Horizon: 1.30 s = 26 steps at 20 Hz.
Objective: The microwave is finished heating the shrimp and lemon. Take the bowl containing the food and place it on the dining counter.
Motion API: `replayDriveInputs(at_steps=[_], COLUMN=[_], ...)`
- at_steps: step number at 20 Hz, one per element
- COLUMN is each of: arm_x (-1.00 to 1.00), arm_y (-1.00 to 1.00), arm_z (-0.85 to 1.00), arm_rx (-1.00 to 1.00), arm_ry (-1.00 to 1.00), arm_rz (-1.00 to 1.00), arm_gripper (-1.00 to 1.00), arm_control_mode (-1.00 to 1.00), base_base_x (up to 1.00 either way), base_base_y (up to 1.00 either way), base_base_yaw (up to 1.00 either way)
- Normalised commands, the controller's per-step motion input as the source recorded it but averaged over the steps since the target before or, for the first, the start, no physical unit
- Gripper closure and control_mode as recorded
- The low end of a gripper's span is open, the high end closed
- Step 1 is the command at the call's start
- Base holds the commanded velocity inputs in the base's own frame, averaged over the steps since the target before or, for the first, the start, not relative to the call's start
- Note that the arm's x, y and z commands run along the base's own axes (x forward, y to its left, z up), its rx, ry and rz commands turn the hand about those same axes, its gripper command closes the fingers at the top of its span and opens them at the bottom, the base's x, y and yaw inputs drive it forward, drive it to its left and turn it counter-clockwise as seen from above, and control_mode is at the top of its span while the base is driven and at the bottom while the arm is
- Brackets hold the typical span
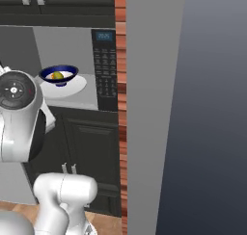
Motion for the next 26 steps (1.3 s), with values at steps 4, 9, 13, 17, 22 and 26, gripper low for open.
replayDriveInputs(at_steps=[4,9,13,17,22,26], arm_x=[0.42,0.70,0.85,0.61,0.40,0.25], arm_y=[0.01,0.01,0.00,0.11,0.56,0.62], arm_z=[-0.54,-0.39,-0.23,-0.15,-0.01,0.00], arm_rx=[0.00,0.06,0.17,0.18,0.09,0.05], arm_ry=[0.00,0.00,0.01,0.02,0.03,0.02], arm_rz=[0.03,0.06,0.19,0.27,0.17,0.13], arm_gripper=[-1.00,-1.00,-1.00,-1.00,-1.00,-1.00], arm_control_mode=[-1.00,-1.00,-1.00,-1.00,-1.00,-1.00], base_base_x=[0.00,0.00,0.00,0.00,0.00,0.00], base_base_y=[0.00,0.00,0.00,0.00,0.00,0.00], base_base_yaw=[0.00,0.00,0.00,0.00,0.00,0.00])
